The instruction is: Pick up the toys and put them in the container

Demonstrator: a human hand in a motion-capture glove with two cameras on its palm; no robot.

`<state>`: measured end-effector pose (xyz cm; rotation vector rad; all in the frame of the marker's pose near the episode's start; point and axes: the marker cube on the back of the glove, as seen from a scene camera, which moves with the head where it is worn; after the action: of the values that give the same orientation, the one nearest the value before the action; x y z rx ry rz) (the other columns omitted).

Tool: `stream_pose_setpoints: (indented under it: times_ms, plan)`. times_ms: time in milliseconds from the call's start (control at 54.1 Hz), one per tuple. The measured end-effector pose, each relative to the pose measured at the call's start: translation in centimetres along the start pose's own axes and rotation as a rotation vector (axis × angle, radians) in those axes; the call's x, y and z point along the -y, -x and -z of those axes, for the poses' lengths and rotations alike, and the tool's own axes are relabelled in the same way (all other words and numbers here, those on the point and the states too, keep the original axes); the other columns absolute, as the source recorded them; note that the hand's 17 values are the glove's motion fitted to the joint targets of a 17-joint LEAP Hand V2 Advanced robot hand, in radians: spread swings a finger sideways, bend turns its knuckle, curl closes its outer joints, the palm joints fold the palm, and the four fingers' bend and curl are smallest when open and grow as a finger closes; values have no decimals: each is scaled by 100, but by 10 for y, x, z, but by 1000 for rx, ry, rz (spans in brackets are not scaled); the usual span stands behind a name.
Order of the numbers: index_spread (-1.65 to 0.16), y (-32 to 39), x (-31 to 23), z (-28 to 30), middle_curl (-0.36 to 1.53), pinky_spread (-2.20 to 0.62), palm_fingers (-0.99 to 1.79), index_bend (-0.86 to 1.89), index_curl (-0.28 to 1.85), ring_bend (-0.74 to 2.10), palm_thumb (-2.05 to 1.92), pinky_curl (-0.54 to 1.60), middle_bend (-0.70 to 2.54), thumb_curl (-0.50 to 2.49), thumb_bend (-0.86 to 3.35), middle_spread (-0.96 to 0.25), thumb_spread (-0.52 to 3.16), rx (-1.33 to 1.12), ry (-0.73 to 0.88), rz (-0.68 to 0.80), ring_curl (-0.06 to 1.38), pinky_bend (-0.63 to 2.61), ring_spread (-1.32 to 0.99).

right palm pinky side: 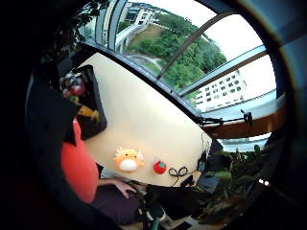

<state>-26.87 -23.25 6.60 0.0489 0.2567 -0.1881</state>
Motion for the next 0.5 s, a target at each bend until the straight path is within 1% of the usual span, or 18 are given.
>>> stream_pose_setpoints:
  times_ms: [55,129,166,185,203,240,259,277,333,351,369,388,406,425,443,462,480,499]
  plan:
    - [-51,32,1,-8,86,-33,61,74,80,141,73,56,96,101,18,-55,28,61,17,92,73,133,-46]
    - [-52,56,3,-25,88,-32,58,74,84,143,75,57,94,103,19,-55,25,25,55,84,74,136,-45]
    - [-52,71,2,-31,89,-32,55,74,87,144,76,57,92,104,19,-56,24,54,80,123,74,138,-45]
    - [-52,78,2,-35,89,-32,55,74,88,144,76,58,92,104,19,-56,23,60,92,121,74,139,-45]
    - [-52,82,3,-40,90,-32,53,73,89,145,76,57,91,104,19,-56,23,38,102,76,75,139,-45]
    - [-52,81,9,-50,90,-32,50,71,90,145,75,58,90,105,18,-57,23,-69,117,-104,75,140,-45]
    - [-51,79,11,-55,85,-33,29,73,92,147,77,60,69,106,20,-58,26,-116,124,-179,76,147,-46]
    - [-51,80,12,-59,91,-32,46,73,94,148,75,60,86,106,18,-57,24,-142,135,-222,77,143,-44]
    - [-52,94,12,-72,90,-32,43,68,94,146,75,58,83,106,17,-58,24,-168,195,-257,75,144,-44]
    - [-51,101,10,-75,90,-32,37,63,93,146,73,57,80,106,15,-58,25,-145,226,-218,75,145,-44]
    - [-50,109,6,-77,81,-32,13,64,95,150,73,60,50,106,15,-55,30,-92,264,-134,76,154,-44]
    - [-48,117,2,-79,79,-32,4,60,94,150,70,61,41,106,13,-51,33,-23,309,-25,77,157,-43]
    - [-46,125,-3,-80,77,-32,1,58,94,150,67,62,35,106,11,-49,36,44,358,76,77,160,-42]
    - [-45,130,-7,-81,82,-31,12,49,92,144,67,59,55,105,11,-53,40,94,408,147,75,155,-41]
    - [-44,131,-10,-82,78,-29,-4,39,87,142,58,56,46,104,8,-48,52,125,453,187,73,151,-39]
    - [-42,129,-12,-83,76,-25,-27,33,84,133,53,57,40,102,5,-42,58,142,489,208,70,150,-36]
    - [-40,127,-14,-83,74,-21,-45,24,81,121,48,56,35,99,1,-36,65,152,512,217,68,150,-31]
    - [-38,125,-15,-83,73,-17,-56,19,78,108,43,55,32,96,-2,-29,70,157,521,221,65,148,-27]
